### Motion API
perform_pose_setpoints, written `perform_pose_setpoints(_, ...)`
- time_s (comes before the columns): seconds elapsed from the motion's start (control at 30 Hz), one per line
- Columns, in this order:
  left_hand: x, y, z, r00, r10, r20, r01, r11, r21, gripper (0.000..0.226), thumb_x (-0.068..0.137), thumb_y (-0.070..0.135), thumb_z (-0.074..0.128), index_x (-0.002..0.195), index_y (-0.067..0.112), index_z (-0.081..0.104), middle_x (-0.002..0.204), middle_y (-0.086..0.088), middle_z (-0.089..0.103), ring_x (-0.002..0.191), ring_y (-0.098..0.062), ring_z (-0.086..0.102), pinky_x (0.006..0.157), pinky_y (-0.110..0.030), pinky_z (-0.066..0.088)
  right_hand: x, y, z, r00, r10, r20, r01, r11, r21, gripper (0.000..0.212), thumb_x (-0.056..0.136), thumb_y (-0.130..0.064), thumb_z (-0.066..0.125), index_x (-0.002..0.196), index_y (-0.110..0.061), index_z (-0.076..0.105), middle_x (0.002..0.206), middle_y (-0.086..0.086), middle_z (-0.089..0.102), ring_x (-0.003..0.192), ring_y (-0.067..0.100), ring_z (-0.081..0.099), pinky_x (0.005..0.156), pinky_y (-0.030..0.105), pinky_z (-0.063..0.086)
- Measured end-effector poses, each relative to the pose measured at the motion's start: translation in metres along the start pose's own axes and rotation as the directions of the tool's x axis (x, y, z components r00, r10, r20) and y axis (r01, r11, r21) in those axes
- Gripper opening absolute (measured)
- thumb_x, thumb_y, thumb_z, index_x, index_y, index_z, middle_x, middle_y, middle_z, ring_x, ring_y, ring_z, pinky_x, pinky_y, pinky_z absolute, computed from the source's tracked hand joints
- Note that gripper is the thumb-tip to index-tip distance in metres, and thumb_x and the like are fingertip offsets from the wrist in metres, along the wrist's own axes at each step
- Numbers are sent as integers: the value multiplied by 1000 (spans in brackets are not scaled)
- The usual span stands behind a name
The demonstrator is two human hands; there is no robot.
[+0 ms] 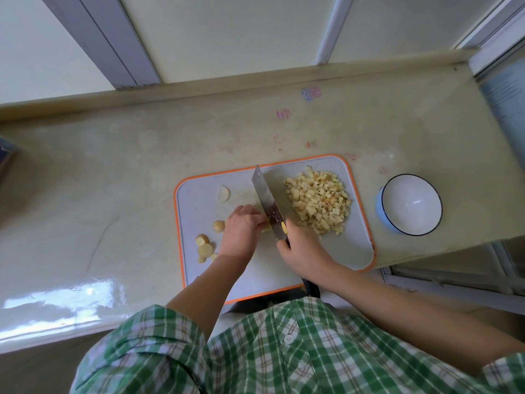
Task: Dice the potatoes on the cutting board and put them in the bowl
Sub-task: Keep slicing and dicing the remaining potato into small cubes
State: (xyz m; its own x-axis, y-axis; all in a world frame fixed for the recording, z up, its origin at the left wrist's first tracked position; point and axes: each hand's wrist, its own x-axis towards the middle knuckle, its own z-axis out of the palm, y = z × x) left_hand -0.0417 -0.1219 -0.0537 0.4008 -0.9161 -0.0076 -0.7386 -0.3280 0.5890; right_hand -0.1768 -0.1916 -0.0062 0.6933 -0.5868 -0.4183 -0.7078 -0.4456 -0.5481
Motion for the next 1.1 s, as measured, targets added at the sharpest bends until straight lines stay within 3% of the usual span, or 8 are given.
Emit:
perform_pose_setpoints(0.1,0,-1,1,1000,-5,-12,5,1000,-10,9,67,10,70,72,13,76,68,-6,64,63,-31,58,54,-33,51,-1,-1,8,1000,13,-13,-13,1000,4,6,92,-12,45,96,-9,42,59,1,42,51,17,41,45,29,25)
perform_pose_setpoints(0.2,-2,-1,1,1000,-7,-17,7,1000,-2,10,70,13,66,72,11,76,70,-6,64,64,-31,58,53,-35,52,-3,1,14,999,29,-38,-29,999,26,19,92,-11,45,111,-9,44,57,-1,41,49,15,39,44,28,22)
perform_pose_setpoints(0.3,-5,-3,0,1000,7,-25,-6,1000,10,7,77,12,68,76,10,75,74,-5,63,67,-29,57,55,-32,50,-5,3,13,999,7,-38,-5,998,59,7,91,-10,44,96,-13,40,56,-1,38,48,15,37,44,28,22)
perform_pose_setpoints(0.43,-5,-4,-5,1000,-3,-19,3,1000,16,11,73,2,72,81,10,74,68,-4,61,65,-29,56,58,-29,45,-2,5,5,997,8,-79,-2,998,69,11,90,-8,46,83,-11,37,55,4,38,47,18,35,46,32,22)
perform_pose_setpoints(0.53,-2,-1,-9,1000,-1,-12,1,999,33,10,69,1,76,72,10,71,61,-3,59,62,-28,55,60,-27,38,-1,4,-3,998,-8,-62,11,999,47,9,90,-10,46,85,-8,40,59,9,43,52,25,42,50,38,29)
perform_pose_setpoints(0.67,-1,0,-9,1000,-3,2,3,999,48,12,66,4,81,69,10,71,62,-4,60,63,-29,57,60,-27,38,1,2,-7,999,-37,-33,37,999,13,13,93,-12,46,89,-15,35,57,3,42,49,17,40,46,32,26)
perform_pose_setpoints(1.1,0,3,-9,996,-84,-18,84,996,8,13,64,2,82,65,10,72,60,-5,61,64,-32,57,54,-32,47,-2,-3,-7,999,-35,-24,35,999,15,13,92,-12,46,82,-10,38,60,10,46,52,24,43,48,35,26)
